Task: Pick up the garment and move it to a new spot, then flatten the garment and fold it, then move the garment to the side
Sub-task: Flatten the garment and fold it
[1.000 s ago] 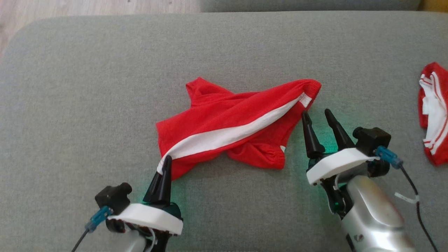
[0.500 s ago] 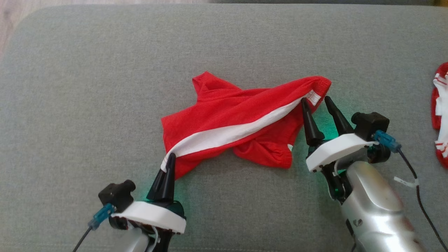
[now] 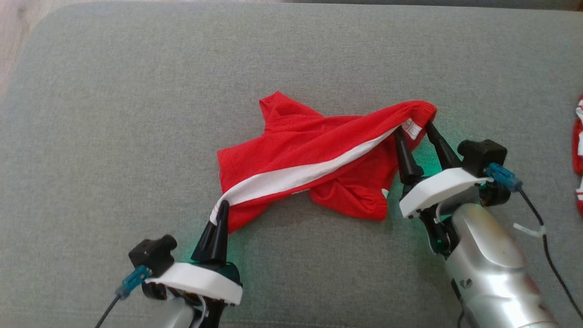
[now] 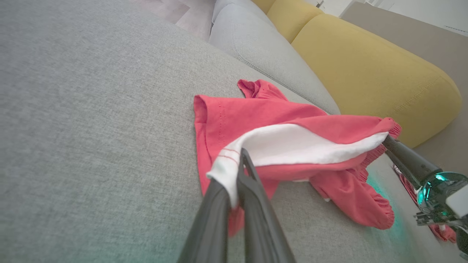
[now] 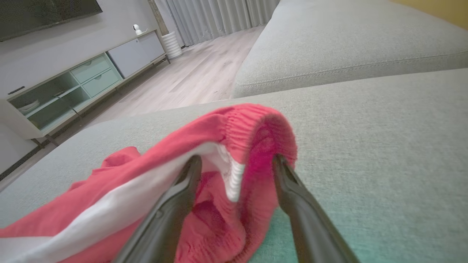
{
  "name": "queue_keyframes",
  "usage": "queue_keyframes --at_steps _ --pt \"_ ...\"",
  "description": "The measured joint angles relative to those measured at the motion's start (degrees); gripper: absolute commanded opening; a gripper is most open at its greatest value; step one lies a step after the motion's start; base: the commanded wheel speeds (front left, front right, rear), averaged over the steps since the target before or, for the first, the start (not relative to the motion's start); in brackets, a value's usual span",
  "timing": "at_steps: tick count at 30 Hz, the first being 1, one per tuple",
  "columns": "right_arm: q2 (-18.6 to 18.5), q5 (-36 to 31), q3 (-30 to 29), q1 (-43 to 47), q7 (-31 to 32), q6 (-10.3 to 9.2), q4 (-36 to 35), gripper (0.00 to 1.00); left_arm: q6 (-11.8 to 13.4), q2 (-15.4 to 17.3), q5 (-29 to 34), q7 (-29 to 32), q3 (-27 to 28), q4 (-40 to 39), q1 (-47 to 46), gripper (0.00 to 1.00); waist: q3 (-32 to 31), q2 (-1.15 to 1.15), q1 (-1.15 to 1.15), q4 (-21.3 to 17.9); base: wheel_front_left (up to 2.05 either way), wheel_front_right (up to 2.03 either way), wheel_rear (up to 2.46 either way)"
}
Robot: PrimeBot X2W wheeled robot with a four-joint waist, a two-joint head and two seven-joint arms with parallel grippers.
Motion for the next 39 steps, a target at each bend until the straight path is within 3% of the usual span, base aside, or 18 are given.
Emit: queue_keyframes --at_steps 8,12,14,15,16,17,18,24,28,34,39 --pt "-0.01 0.08 1.79 -0.81 0.00 0.00 -0.03 0.97 0.00 -0.02 -0.22 0.00 -0.33 0.07 -0.01 0.00 0.38 0.00 0.00 0.31 0.00 0.00 0.00" --pt "-0.02 0.23 2.78 -0.89 0.00 0.00 0.68 0.82 0.00 -0.08 -0.22 0.00 -0.60 0.07 -0.02 0.00 0.61 0.00 0.00 0.53 0.00 0.00 0.00" --pt "-0.02 0.67 2.81 -1.35 0.00 0.00 1.12 0.48 0.00 -0.13 -0.22 0.00 -0.69 0.07 -0.07 0.00 0.78 0.00 0.00 0.71 0.00 0.00 0.00" --pt "-0.03 0.67 2.80 -1.81 0.00 0.00 1.40 0.40 0.00 -0.16 -0.22 0.00 -0.73 0.08 -0.13 0.00 0.85 0.00 0.00 0.84 0.00 0.00 0.00" --pt "-0.05 0.67 2.80 -2.28 0.00 0.00 1.52 0.26 0.00 -0.22 -0.22 0.00 -0.76 0.10 -0.25 0.00 0.91 0.00 0.00 0.97 0.00 0.00 0.00" --pt "-0.04 0.67 2.80 -2.75 0.00 0.00 1.62 0.05 0.00 -0.23 -0.22 0.00 -0.76 0.12 -0.41 0.00 0.96 0.00 0.00 1.09 0.00 0.00 0.00" --pt "-0.05 0.67 2.71 -3.15 0.00 0.00 1.63 0.00 0.00 -0.24 -0.22 0.00 -0.76 0.14 -0.67 0.00 1.00 0.00 0.00 1.20 0.00 0.00 0.00" --pt "-0.05 0.60 1.78 -2.92 0.00 0.00 -0.78 0.00 0.00 -0.23 -0.22 0.00 0.63 -0.53 -1.01 0.00 0.65 0.00 0.00 0.94 0.00 0.00 0.00" --pt "-0.07 1.09 1.74 -1.26 0.00 0.00 -6.89 0.00 0.00 0.90 2.47 0.00 4.78 -5.21 -1.38 0.00 -1.41 0.00 0.00 -0.38 0.00 0.00 0.00" --pt "-0.11 5.31 5.02 0.02 0.00 0.00 -12.46 0.00 0.00 6.61 7.83 0.00 11.79 -11.50 -7.36 0.00 -6.09 0.00 -0.01 -2.80 0.00 0.00 0.00" --pt "-1.26 8.47 8.08 -0.98 0.01 0.00 -14.88 0.00 -0.01 10.99 9.90 -0.01 13.77 -13.45 -12.22 0.00 -9.64 0.00 -0.01 -4.60 0.00 0.00 0.00"
